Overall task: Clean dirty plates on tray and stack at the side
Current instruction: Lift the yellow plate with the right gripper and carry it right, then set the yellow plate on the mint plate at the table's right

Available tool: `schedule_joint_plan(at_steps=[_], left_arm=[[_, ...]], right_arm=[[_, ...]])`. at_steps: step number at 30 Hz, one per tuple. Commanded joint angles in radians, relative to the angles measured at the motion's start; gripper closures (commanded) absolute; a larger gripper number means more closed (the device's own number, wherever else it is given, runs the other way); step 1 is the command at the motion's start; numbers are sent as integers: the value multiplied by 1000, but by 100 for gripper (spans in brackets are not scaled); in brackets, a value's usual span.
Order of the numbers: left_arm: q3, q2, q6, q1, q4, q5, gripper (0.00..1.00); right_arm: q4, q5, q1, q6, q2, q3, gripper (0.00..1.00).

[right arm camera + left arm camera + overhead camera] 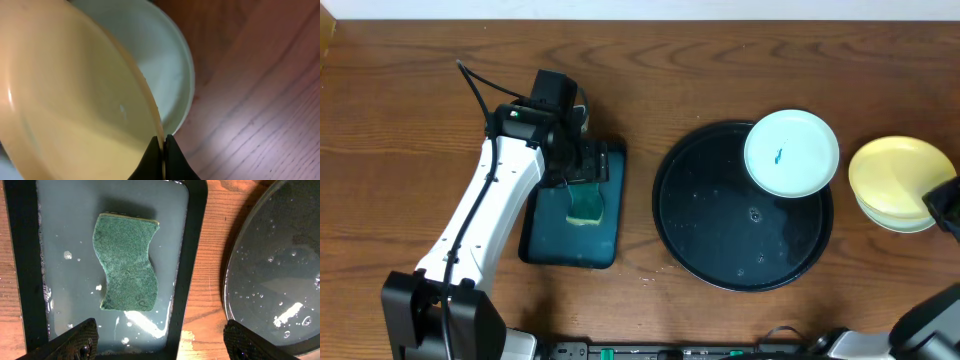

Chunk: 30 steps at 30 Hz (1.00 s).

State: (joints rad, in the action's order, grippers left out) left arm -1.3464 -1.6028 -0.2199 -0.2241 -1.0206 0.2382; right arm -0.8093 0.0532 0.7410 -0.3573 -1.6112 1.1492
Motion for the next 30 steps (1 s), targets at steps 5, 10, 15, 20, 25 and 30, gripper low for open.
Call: schedule_joint_plan(at_steps=[5, 10, 15, 20, 25, 30], left_arm=[[-6, 6, 10, 5, -3, 8, 19], [-6, 6, 10, 5, -3, 8, 19], [-6, 6, 10, 5, -3, 8, 19], [-6, 6, 10, 5, -3, 8, 19], [-6, 6, 10, 5, -3, 8, 19], [-6, 6, 10, 5, -3, 8, 19]], right_arm=[[10, 89, 23, 35, -58, 24, 65], [12, 325, -14, 132, 53, 86, 41], [6, 343, -156, 213, 196, 100, 46], [-31, 154, -397, 243, 205, 84, 48], [45, -121, -548, 205, 117, 26, 49], [157, -195, -561, 224, -16, 19, 59]])
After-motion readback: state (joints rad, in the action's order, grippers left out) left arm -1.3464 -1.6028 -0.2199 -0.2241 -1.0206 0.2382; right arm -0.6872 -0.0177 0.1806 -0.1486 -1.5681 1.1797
